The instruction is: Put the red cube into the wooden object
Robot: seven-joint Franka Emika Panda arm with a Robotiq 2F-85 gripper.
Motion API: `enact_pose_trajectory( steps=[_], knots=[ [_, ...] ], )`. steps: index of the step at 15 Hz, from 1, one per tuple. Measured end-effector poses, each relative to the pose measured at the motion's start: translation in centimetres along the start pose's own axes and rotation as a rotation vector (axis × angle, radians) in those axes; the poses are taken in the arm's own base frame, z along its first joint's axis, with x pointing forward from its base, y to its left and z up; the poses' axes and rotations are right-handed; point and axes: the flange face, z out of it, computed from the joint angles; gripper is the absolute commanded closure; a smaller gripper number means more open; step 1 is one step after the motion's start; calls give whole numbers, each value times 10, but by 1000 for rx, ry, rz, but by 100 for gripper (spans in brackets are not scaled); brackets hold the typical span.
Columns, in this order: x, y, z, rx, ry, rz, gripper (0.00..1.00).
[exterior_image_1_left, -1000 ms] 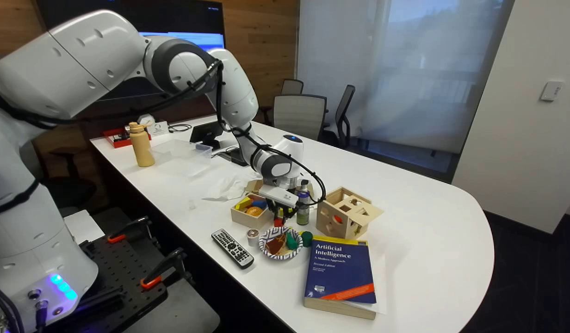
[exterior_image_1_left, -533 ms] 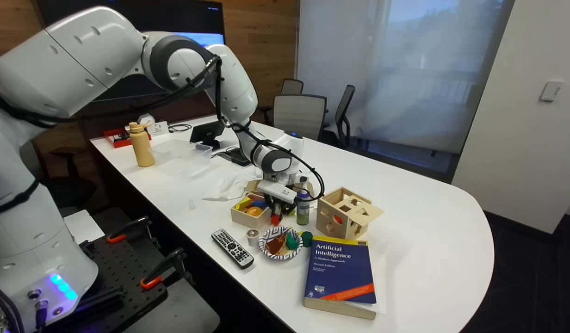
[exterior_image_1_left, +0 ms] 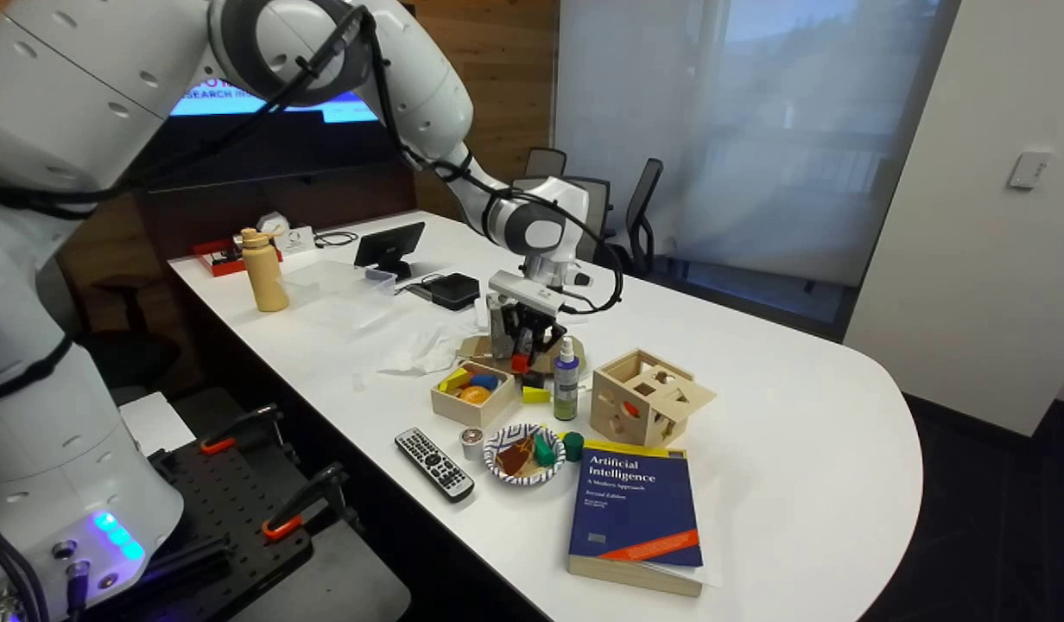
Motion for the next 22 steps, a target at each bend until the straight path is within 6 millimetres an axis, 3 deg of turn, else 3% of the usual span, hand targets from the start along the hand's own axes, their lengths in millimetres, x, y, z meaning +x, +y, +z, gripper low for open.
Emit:
enact_pose_trajectory(
  steps=[6, 10, 15, 22],
  knots=[
    [-21, 33, -119, -31, 88, 79, 90],
    [-32, 73, -157, -43, 162, 155, 90],
    [-42, 114, -162, -68, 198, 218, 90],
    [-28, 141, -128, -93, 234, 294, 90]
  ],
)
